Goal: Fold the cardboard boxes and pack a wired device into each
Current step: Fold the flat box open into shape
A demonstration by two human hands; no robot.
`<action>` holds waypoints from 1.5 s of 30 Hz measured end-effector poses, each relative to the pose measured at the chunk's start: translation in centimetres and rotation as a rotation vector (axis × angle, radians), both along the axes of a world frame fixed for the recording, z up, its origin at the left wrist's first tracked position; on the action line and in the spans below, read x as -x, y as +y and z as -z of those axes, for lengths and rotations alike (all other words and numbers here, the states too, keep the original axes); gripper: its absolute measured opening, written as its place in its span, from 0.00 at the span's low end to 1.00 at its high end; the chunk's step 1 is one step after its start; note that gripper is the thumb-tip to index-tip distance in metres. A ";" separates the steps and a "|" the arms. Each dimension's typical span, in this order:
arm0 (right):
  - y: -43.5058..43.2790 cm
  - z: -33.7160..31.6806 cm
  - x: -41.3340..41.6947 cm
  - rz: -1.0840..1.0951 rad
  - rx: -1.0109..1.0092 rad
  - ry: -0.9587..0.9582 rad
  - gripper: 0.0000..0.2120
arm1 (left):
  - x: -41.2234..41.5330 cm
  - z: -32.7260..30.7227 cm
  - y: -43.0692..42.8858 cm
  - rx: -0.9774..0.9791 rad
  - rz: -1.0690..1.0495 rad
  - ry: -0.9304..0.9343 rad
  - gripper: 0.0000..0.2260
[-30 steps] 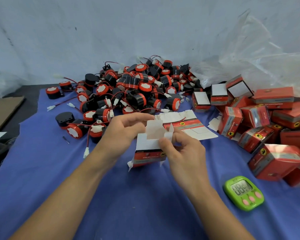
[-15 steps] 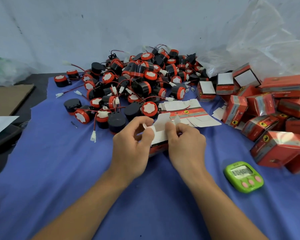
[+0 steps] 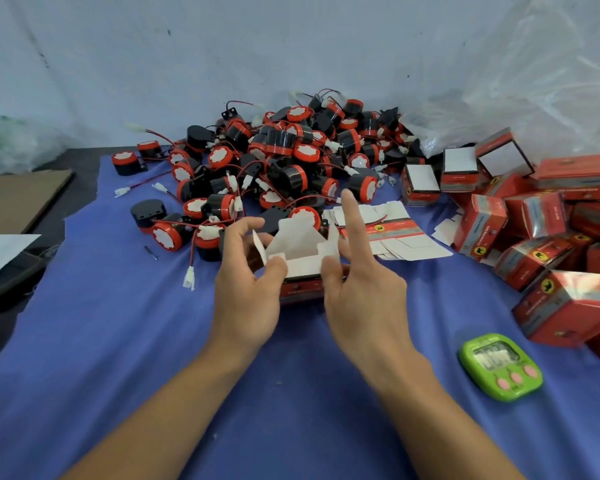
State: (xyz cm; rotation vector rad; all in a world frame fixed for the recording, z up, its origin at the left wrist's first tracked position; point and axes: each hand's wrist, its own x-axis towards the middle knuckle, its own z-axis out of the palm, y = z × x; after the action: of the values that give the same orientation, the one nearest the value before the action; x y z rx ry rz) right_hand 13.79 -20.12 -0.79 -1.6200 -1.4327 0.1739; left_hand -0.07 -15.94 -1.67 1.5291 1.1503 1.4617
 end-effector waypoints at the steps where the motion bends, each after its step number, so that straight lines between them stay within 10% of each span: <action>1: 0.0 -0.1 -0.1 -0.037 0.016 0.015 0.40 | 0.0 0.0 0.1 0.028 -0.014 -0.016 0.20; 11: 0.7 -0.6 -1.9 -0.178 0.085 0.875 0.11 | -0.5 0.5 -0.2 0.071 0.091 0.140 0.18; 18: 1.4 -0.5 -3.1 -0.254 0.209 1.036 0.06 | -0.3 0.6 -0.2 -0.002 0.109 0.204 0.23; 34: 1.5 0.4 -3.1 -0.328 0.243 1.021 0.16 | -1.0 0.1 -0.1 0.284 0.274 -0.185 0.13; 45: 1.6 0.6 -3.1 -0.254 0.104 0.834 0.25 | -1.6 -0.1 -0.6 0.242 0.351 -0.147 0.27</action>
State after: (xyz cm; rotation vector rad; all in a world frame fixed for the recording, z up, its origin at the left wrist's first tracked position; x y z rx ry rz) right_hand 16.94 -18.55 -1.38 -1.1993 -0.9614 0.9616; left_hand 1.56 -16.58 -1.56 1.3504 0.8830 1.1341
